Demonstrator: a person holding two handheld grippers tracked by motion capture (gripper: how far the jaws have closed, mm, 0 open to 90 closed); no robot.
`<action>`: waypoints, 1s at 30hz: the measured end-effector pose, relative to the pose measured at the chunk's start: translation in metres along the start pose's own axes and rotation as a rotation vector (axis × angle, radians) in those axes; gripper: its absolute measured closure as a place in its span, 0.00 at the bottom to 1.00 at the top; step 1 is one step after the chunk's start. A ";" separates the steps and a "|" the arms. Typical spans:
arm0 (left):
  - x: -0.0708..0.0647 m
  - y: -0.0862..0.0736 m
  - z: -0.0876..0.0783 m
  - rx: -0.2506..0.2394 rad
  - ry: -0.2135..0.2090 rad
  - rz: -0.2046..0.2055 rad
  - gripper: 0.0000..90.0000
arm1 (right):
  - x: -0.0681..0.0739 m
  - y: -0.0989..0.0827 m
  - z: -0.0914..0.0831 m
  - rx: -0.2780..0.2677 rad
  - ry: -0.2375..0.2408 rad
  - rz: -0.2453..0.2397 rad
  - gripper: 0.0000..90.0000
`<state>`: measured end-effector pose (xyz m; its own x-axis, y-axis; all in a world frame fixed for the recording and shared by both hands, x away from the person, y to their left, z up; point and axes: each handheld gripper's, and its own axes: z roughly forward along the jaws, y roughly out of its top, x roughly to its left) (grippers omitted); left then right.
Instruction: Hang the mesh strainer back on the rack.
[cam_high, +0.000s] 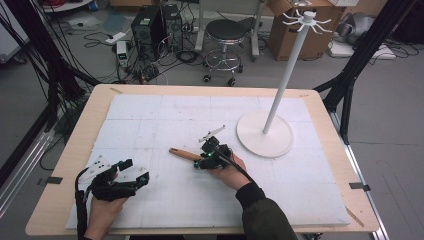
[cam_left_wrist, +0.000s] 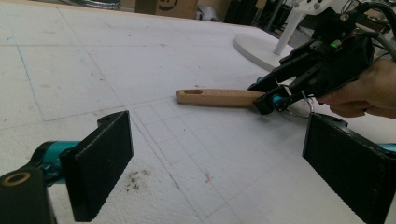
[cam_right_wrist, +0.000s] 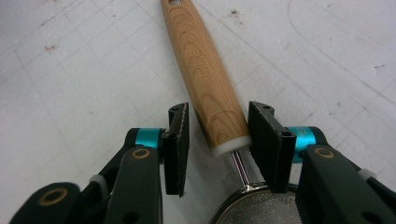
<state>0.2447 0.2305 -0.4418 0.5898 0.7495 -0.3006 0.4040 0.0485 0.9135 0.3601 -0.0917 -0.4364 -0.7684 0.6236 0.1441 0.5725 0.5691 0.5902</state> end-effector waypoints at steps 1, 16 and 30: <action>0.000 0.000 0.000 0.001 0.000 0.000 0.10 | 0.000 0.000 0.000 0.000 -0.006 -0.005 0.68; 0.000 0.000 0.000 -0.001 -0.006 -0.009 0.10 | 0.014 0.017 0.005 0.147 -0.097 -0.126 0.69; -0.002 0.000 0.002 0.003 -0.008 -0.003 0.10 | 0.015 0.017 0.005 0.150 -0.096 -0.120 0.70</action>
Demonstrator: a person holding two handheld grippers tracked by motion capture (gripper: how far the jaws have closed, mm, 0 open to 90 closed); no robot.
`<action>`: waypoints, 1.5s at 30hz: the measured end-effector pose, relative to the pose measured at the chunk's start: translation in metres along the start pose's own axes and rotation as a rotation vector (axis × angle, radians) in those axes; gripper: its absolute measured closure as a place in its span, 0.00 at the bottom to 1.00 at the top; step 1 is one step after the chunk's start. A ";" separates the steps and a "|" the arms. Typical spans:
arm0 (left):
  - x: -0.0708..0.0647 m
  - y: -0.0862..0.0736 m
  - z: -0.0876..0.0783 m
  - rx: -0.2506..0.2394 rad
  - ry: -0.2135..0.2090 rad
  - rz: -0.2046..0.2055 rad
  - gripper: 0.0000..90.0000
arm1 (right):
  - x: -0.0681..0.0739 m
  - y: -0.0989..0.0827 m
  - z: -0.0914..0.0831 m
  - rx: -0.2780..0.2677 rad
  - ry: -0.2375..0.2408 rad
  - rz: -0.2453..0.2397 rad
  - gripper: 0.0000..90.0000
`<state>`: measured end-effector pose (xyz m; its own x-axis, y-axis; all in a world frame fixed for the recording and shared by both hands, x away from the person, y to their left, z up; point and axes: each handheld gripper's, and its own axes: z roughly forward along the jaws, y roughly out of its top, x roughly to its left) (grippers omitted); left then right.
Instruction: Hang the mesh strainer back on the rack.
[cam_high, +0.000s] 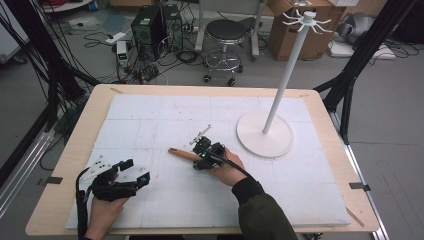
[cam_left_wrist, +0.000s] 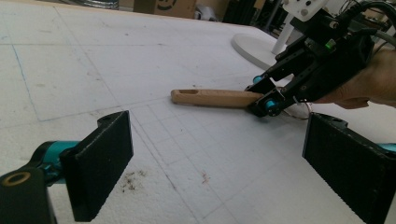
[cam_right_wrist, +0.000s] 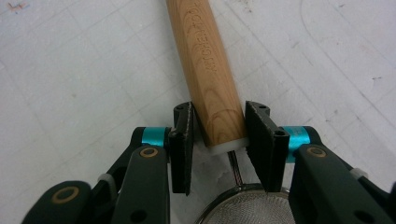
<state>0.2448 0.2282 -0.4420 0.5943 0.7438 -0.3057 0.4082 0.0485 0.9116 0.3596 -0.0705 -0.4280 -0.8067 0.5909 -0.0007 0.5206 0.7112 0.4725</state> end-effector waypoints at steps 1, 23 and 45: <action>0.000 0.000 0.000 0.000 0.000 0.000 0.10 | 0.000 0.000 0.000 0.002 0.001 0.001 0.70; 0.002 0.000 -0.002 -0.002 0.005 -0.007 0.10 | 0.002 0.014 0.002 0.096 -0.008 -0.048 0.77; 0.000 0.000 -0.001 0.001 0.003 -0.001 0.10 | -0.016 -0.014 -0.028 -0.142 0.078 0.073 0.77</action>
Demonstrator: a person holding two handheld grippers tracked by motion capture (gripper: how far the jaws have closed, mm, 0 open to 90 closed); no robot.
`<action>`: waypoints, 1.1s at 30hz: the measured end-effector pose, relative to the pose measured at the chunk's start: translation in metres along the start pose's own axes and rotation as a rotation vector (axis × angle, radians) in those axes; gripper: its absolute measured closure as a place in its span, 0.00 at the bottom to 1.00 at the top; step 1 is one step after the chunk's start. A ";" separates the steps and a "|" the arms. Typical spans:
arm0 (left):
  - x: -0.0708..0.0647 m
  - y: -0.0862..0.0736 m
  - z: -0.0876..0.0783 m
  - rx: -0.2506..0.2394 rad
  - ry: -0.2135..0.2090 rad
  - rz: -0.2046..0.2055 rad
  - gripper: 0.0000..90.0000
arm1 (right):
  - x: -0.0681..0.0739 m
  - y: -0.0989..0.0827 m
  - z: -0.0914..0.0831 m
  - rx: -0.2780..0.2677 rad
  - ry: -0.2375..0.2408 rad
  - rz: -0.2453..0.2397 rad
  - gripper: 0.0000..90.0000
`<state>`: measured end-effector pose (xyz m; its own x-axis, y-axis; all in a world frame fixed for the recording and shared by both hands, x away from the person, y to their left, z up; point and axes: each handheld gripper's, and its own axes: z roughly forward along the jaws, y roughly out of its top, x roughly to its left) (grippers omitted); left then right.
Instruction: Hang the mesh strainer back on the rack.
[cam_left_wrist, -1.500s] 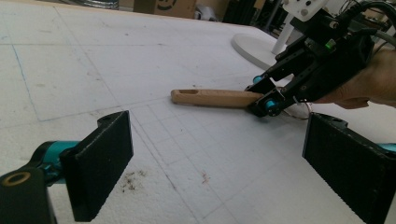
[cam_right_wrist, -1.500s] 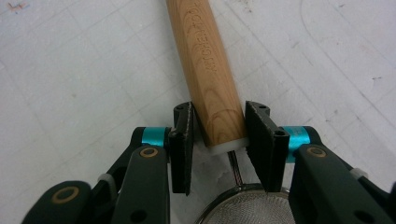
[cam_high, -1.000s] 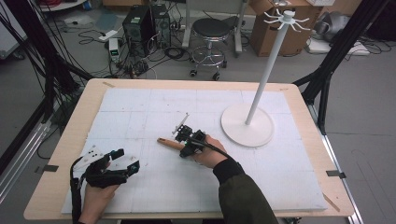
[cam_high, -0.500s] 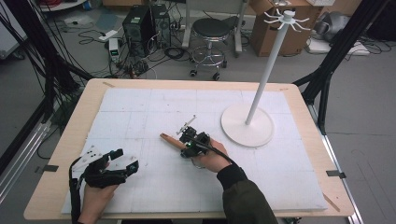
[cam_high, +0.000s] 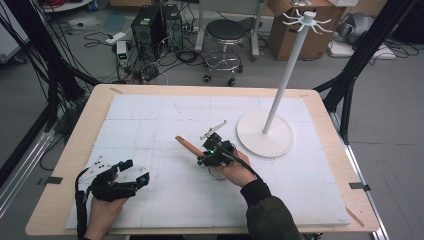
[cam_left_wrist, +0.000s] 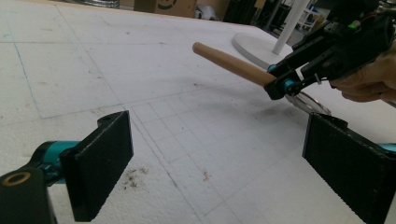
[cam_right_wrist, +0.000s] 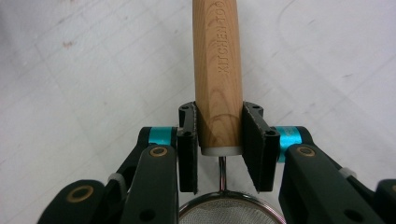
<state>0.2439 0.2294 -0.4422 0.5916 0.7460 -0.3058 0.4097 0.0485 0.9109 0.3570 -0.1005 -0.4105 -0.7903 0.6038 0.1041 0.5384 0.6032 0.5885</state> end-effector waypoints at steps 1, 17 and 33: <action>0.000 0.000 0.000 0.002 0.000 0.003 0.10 | -0.001 0.000 -0.002 -0.005 0.012 0.002 0.77; -0.001 0.000 0.000 -0.002 -0.001 0.000 0.10 | -0.012 -0.010 -0.033 -0.234 0.109 0.105 0.77; -0.001 0.000 0.000 -0.002 -0.003 0.003 0.10 | -0.023 -0.029 -0.070 -0.417 0.127 0.178 0.77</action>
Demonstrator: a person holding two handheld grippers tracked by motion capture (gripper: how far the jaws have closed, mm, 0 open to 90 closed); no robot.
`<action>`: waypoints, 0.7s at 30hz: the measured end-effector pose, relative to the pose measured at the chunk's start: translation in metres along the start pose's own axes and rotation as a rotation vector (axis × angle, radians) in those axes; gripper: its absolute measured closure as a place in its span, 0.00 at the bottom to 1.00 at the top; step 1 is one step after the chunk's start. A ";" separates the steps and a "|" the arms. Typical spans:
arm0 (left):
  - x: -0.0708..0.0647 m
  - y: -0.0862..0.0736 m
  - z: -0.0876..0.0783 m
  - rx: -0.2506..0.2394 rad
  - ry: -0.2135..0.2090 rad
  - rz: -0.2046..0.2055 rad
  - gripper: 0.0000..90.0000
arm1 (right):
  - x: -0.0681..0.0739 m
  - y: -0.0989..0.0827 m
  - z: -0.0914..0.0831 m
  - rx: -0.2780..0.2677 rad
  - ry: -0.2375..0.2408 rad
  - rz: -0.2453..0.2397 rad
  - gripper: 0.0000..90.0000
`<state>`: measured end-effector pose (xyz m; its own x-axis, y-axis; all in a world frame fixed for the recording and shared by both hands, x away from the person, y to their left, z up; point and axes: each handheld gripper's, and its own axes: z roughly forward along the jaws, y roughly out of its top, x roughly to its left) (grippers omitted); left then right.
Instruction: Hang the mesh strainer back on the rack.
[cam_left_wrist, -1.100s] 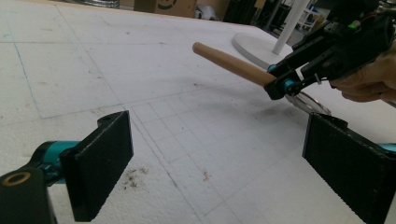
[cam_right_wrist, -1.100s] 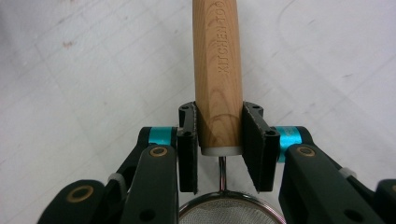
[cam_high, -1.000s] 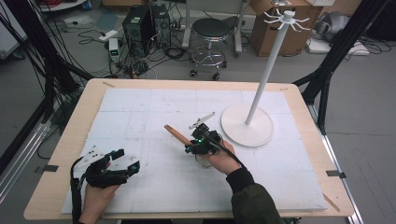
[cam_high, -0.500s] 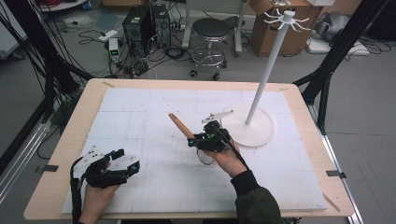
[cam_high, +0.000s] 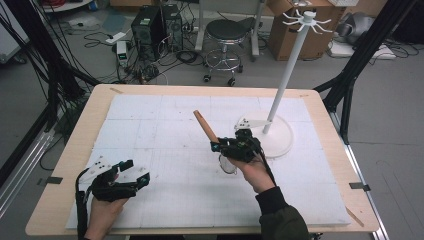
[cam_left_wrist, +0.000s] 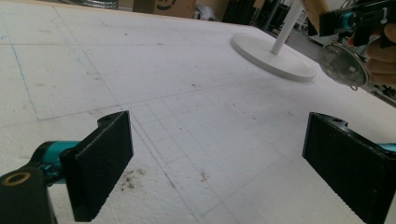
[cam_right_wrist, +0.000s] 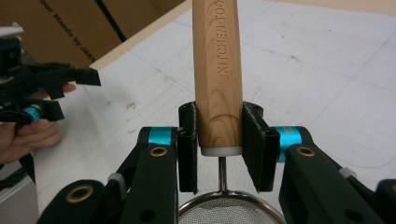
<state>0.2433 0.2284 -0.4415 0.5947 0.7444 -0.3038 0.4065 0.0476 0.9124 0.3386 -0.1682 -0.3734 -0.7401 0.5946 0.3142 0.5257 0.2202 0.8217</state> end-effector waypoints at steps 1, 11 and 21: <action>0.000 0.000 0.000 0.001 -0.002 -0.001 0.10 | -0.001 0.000 -0.003 -0.012 0.006 0.005 0.77; 0.000 0.000 0.001 0.003 -0.003 0.000 0.10 | -0.009 -0.005 -0.028 -0.053 -0.008 0.017 0.77; -0.002 -0.001 0.003 0.013 -0.007 0.005 0.10 | -0.015 -0.007 -0.048 -0.084 -0.023 0.025 0.77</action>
<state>0.2438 0.2247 -0.4421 0.6015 0.7400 -0.3009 0.4120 0.0354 0.9105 0.3260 -0.2162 -0.3610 -0.7170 0.6167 0.3249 0.5060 0.1399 0.8511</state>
